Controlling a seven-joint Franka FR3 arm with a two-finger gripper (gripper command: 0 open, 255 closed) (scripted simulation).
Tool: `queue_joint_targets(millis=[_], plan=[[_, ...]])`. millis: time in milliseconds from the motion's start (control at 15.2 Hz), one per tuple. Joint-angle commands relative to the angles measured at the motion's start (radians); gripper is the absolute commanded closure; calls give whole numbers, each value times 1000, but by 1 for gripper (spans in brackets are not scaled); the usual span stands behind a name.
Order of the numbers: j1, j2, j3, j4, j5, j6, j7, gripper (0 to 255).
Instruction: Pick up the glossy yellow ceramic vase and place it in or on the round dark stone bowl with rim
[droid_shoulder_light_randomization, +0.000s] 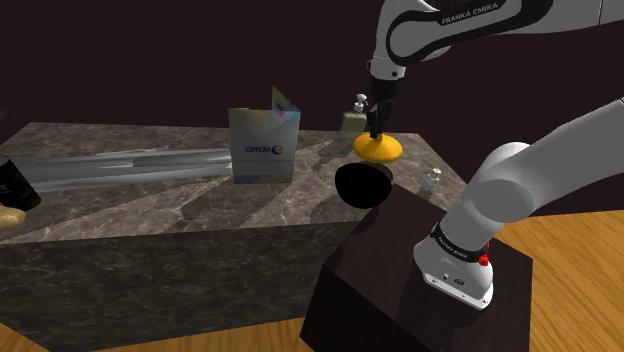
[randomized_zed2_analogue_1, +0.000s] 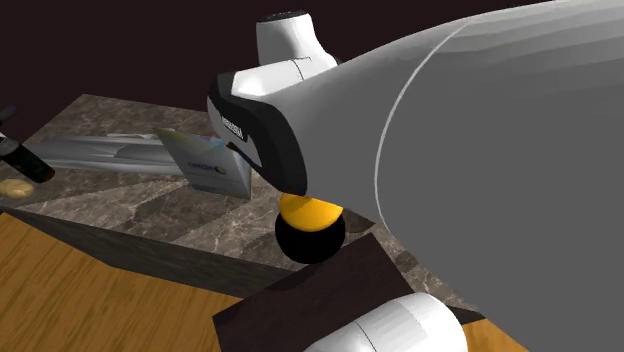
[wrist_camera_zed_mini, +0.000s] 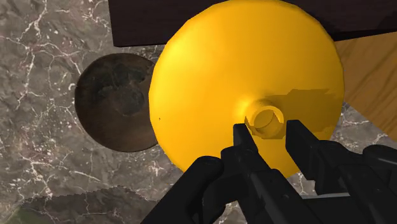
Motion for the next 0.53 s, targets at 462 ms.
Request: queue_joint_targets(millis=[462], plan=[[-1,52,-7,-84,-5,136,4,255]])
